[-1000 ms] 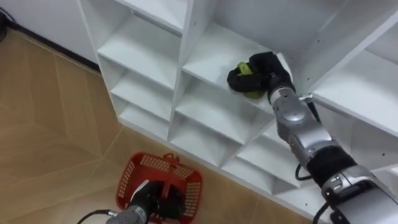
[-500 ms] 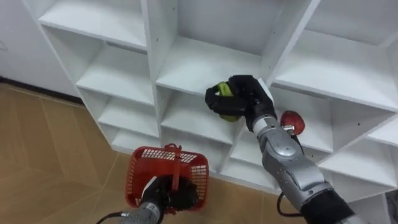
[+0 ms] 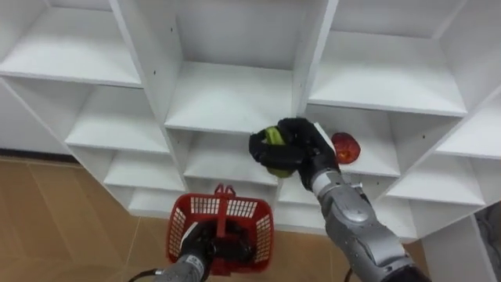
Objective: Collect fruits from the closet
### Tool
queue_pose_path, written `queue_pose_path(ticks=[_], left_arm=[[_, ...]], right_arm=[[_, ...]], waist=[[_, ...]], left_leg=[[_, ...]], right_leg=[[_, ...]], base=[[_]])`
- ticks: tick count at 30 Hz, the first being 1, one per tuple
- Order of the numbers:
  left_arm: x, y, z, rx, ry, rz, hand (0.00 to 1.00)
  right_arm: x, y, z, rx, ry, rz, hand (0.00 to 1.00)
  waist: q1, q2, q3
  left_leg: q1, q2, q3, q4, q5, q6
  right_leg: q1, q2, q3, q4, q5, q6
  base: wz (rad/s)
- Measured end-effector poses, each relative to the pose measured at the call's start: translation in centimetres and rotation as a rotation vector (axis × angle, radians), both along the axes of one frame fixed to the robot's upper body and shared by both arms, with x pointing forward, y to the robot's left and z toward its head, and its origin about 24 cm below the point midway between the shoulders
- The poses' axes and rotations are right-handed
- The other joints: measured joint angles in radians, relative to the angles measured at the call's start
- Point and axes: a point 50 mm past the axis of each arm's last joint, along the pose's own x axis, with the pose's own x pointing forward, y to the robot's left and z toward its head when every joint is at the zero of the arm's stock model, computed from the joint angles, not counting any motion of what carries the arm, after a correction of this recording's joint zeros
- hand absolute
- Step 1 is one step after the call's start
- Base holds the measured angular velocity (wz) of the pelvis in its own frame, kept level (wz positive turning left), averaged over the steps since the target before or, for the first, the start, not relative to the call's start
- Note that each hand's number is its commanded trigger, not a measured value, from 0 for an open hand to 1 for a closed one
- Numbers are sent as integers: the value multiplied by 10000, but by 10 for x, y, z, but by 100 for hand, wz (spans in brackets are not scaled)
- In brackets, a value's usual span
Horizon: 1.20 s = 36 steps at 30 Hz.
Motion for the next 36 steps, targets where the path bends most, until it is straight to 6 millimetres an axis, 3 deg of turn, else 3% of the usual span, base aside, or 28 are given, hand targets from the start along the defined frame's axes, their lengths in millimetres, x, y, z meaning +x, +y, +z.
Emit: queue_pose_path(ticks=[3, 10, 16, 23, 36], left_arm=[[0, -2, 0, -275, -12, -75, 100], [0, -1, 1, -979, -15, 26, 100], [1, -2, 2, -1108, -105, -85, 100], [2, -12, 4, -1577, -293, -166, 100], [3, -20, 5, -2026, -270, -121, 100]], right_arm=[[-9, -4, -9, -15, 339, -120, 100], [-9, -7, -9, 306, 444, -233, 100], [-10, -12, -14, 666, 784, -533, 100], [-19, -21, -36, 610, 1794, -869, 100], [-13, -16, -42, 852, 2136, -932, 100]], waist=[[-35, 18, 1], [-307, 42, -1], [-525, 323, -14], [-541, 423, -14], [-521, 601, 14]], left_leg=[[6, 13, 19, -7, 0, -1], [-140, -1, 27, 74, -3, 4], [-340, -28, 33, 121, -2, 7], [-517, -41, 67, 145, 0, 9], [-674, -30, 189, 137, 2, 12]], right_leg=[[-7, 10, -9, -4, -8, 6], [-81, -6, 12, -43, -15, 10], [-268, -40, 12, -53, -19, 21], [-458, -65, 7, 20, -62, 44], [-634, -58, 44, 34, -62, 43]], base=[[-2], [1], [0], [0], [0]])
